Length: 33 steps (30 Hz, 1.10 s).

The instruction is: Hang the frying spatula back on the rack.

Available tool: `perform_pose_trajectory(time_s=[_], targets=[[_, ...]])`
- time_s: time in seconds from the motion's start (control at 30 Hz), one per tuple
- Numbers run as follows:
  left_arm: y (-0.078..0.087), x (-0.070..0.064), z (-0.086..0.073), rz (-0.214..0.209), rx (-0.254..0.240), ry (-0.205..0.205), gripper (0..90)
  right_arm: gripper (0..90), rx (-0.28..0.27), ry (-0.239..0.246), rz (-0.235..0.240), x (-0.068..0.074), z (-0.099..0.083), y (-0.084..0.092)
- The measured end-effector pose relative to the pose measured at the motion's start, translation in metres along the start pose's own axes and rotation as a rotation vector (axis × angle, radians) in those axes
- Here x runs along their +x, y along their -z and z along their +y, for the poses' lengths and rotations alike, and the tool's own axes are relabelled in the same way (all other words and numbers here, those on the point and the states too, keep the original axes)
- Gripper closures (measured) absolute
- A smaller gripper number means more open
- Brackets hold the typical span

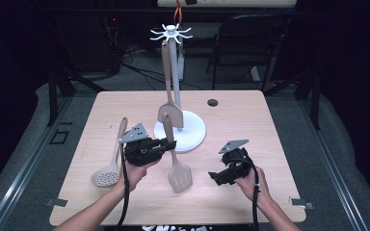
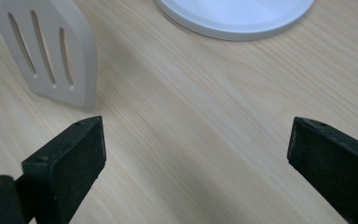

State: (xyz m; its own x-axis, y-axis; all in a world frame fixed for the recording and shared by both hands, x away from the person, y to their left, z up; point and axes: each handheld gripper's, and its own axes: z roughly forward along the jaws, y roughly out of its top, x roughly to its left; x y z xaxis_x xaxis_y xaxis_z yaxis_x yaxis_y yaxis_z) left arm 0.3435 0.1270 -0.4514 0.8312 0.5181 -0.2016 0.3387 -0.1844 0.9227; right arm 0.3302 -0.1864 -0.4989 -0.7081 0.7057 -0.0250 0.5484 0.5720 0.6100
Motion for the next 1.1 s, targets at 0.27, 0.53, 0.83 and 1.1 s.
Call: perform_pose_trajectory(time_s=[0.27, 0.53, 0.83, 1.1], targets=[[-0.005, 0.007, 0.018, 0.016, 0.008, -0.013, 77.1, 2.1, 0.029, 0.018, -0.023, -0.005, -0.001, -0.005], [-0.011, 0.012, 0.042, 0.020, 0.014, -0.044, 77.1, 0.3, 0.046, 0.024, -0.034, -0.005, 0.001, -0.011], [-0.020, 0.018, 0.061, 0.035, 0.015, -0.054, 77.1, 0.4, 0.052, 0.021, -0.042, -0.009, 0.001, -0.013], [-0.025, 0.023, 0.072, 0.046, 0.008, -0.067, 77.1, 0.4, 0.059, 0.024, -0.041, -0.010, 0.001, -0.015]])
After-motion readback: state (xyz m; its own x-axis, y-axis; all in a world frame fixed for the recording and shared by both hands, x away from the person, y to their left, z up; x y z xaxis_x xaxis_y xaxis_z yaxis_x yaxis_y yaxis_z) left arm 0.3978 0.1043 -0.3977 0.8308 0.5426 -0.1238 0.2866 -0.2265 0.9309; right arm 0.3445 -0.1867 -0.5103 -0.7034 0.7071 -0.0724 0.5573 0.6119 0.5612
